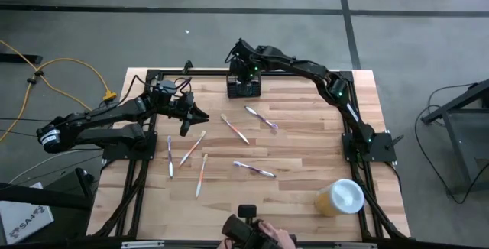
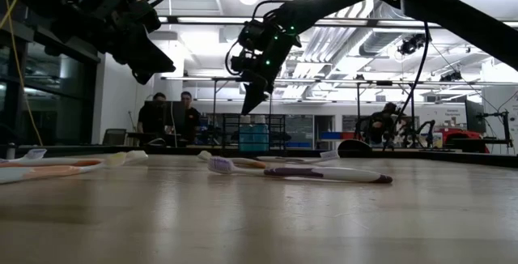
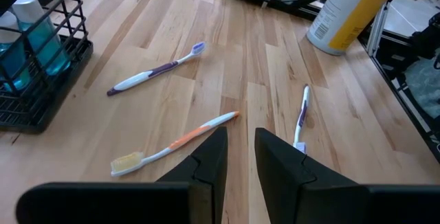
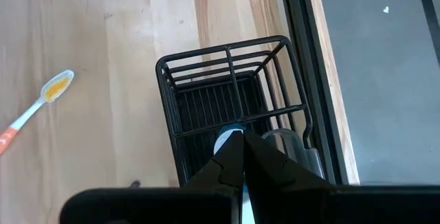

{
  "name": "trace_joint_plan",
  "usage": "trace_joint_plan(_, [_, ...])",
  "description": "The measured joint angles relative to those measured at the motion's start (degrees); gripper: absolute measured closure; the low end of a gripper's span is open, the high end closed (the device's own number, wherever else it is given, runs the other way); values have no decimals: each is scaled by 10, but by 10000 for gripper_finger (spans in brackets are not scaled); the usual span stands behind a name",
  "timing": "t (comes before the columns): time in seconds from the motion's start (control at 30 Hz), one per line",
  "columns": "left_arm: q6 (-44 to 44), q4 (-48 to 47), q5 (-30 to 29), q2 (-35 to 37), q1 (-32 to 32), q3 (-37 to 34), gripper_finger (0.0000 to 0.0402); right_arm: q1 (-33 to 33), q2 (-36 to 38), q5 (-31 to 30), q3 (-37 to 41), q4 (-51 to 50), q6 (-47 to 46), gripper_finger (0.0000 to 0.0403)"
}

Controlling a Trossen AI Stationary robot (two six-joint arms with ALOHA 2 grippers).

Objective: Pick & Place toothbrushing station
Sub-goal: Adjust the mouthwash into the wire organizer

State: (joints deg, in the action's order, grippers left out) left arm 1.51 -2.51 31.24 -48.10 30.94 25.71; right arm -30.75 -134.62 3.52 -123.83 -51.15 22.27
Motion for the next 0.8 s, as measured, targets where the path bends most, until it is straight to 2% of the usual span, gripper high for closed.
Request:
trace_joint_plan(0.23, [0, 0, 0, 0, 0, 0, 330, 5, 0, -10, 0, -11, 0, 399])
trace_joint_plan(0.6, [0, 0, 0, 0, 0, 0, 330, 8, 0, -6, 0, -19, 1, 363])
trace_joint_plan(0.8, [0, 0, 0, 0, 0, 0, 330, 8, 0, -6, 0, -18, 1, 359])
